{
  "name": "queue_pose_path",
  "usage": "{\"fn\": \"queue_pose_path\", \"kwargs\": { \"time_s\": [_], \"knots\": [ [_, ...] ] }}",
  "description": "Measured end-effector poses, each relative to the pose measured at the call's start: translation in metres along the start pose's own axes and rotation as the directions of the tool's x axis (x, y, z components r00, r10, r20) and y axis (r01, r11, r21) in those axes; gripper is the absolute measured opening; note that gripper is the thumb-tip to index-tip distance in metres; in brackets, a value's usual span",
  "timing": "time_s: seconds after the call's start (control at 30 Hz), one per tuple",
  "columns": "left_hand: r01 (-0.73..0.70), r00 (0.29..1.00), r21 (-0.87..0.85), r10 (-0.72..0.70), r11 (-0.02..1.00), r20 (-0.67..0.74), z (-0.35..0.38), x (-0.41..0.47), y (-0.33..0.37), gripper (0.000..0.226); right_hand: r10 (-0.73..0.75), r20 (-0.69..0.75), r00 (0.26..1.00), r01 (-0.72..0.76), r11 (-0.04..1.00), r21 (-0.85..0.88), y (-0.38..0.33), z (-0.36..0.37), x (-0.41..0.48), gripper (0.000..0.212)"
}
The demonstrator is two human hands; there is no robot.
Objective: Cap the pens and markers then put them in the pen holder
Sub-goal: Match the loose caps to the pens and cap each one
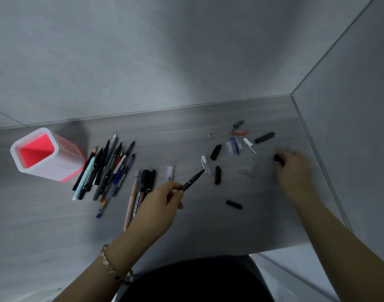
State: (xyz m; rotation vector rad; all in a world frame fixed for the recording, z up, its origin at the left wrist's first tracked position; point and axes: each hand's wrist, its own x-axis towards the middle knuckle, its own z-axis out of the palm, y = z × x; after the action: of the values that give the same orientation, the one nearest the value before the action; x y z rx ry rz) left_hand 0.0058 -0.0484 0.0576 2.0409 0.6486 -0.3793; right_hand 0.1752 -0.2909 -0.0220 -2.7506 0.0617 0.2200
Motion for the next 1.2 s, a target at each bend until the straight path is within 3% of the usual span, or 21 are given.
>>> {"fn": "queue_pose_path", "kwargs": {
  "time_s": [0.1,0.13,0.2,0.27,0.33,0.5,0.73,0.93,1.0,1.1,1.2],
  "knots": [
    [-0.003,1.000,-0.085,0.003,0.996,0.001,-0.001,-0.001,0.001,0.015,-0.011,-0.023,1.000,0.018,0.938,0.345,-0.032,-0.008,-0.021,0.034],
    [-0.008,1.000,-0.120,0.008,0.993,-0.001,-0.001,-0.002,0.001,0.014,0.000,0.039,0.999,-0.021,0.843,0.537,-0.046,-0.013,-0.032,0.034],
    [-0.022,1.000,-0.181,0.022,0.983,-0.005,-0.003,-0.005,0.002,0.019,-0.023,0.229,0.973,-0.183,0.522,0.833,-0.074,-0.023,-0.054,0.026],
    [-0.034,0.999,-0.223,0.035,0.974,-0.003,-0.006,-0.010,0.003,0.025,-0.066,0.324,0.944,-0.294,0.284,0.913,-0.096,-0.030,-0.073,0.020],
    [-0.049,0.999,-0.235,0.051,0.971,0.003,-0.008,-0.014,0.003,0.026,-0.089,0.331,0.939,-0.308,0.205,0.929,-0.110,-0.033,-0.086,0.019],
    [-0.073,0.997,-0.252,0.076,0.965,0.001,-0.013,-0.023,0.001,0.028,-0.065,0.243,0.968,-0.216,0.283,0.934,-0.123,-0.034,-0.098,0.023],
    [-0.121,0.993,-0.229,0.116,0.966,-0.034,-0.014,-0.030,-0.001,0.025,-0.186,0.323,0.928,-0.243,0.357,0.902,-0.132,-0.032,-0.116,0.025],
    [-0.148,0.989,-0.266,0.142,0.952,-0.041,-0.022,-0.038,0.002,0.025,-0.248,0.325,0.913,-0.242,0.314,0.918,-0.137,-0.030,-0.127,0.023],
    [-0.108,0.994,-0.351,0.112,0.930,-0.010,-0.026,-0.040,0.004,0.024,-0.263,0.322,0.909,-0.241,0.299,0.923,-0.139,-0.029,-0.130,0.023],
    [0.119,0.987,-0.642,-0.021,0.757,0.159,-0.031,-0.043,0.005,0.022,-0.306,0.313,0.899,-0.223,0.297,0.929,-0.144,-0.029,-0.133,0.022],
    [0.360,0.921,-0.773,-0.068,0.523,0.383,-0.030,-0.047,0.002,0.020,-0.339,0.321,0.884,-0.219,0.308,0.926,-0.147,-0.028,-0.134,0.025]
  ]
}}
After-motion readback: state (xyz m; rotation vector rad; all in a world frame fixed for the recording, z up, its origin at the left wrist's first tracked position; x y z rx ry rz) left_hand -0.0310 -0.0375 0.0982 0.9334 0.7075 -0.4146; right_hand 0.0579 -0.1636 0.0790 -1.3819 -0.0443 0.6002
